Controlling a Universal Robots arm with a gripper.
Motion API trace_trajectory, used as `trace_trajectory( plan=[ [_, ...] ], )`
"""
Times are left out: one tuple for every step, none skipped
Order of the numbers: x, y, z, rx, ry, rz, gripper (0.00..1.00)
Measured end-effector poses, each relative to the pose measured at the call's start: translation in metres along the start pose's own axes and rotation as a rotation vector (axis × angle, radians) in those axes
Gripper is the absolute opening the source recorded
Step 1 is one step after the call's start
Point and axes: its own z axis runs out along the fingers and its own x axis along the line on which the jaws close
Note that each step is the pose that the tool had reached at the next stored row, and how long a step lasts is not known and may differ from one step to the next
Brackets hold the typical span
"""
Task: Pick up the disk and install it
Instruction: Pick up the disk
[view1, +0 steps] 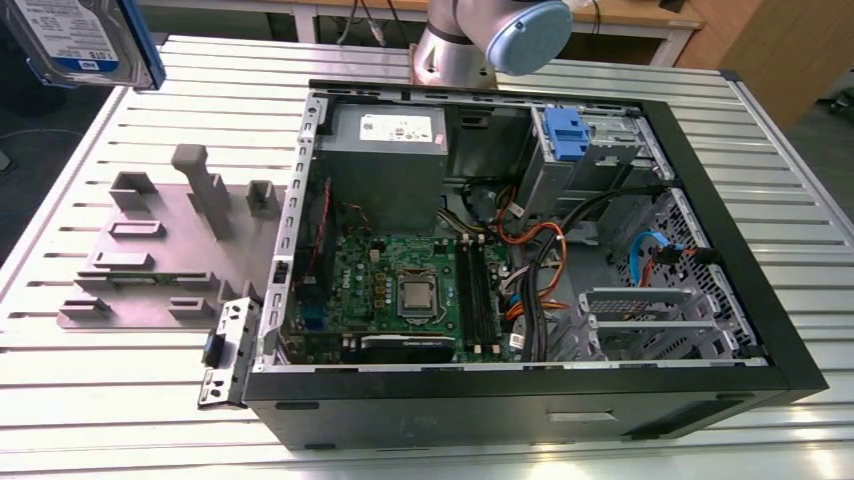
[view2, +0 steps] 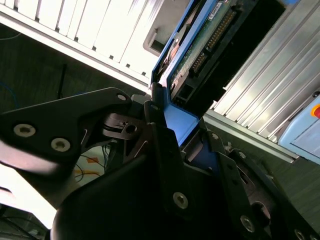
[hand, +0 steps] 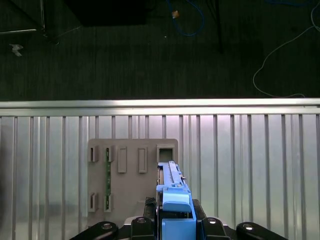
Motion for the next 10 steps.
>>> trace_trajectory(
  plan=[
    [0.0, 0.0, -0.0009, 0.0, -0.0002, 0.0, 0.36],
    [0.0001, 0.0, -0.0019, 0.0001, -0.0004, 0.0, 0.36],
    [0.0001, 0.0001, -0.0031, 0.0001, -0.0005, 0.0, 0.36],
    [0.0001, 0.0001, -0.0044, 0.0002, -0.0006, 0.0, 0.36],
    [0.0002, 0.0002, -0.0056, 0.0001, -0.0007, 0.0, 0.36],
    [0.0002, 0.0002, -0.0068, 0.0001, -0.0009, 0.0, 0.36],
    [0.0002, 0.0002, -0.0082, 0.0001, -0.0011, 0.0, 0.36],
    [0.0002, 0.0002, -0.0096, 0.0001, -0.0014, 0.0, 0.36],
    [0.0002, 0.0002, -0.0111, 0.0, -0.0016, 0.0, 0.36],
    [0.0003, 0.0003, -0.0127, 0.0, -0.0018, 0.0, 0.36]
  ],
)
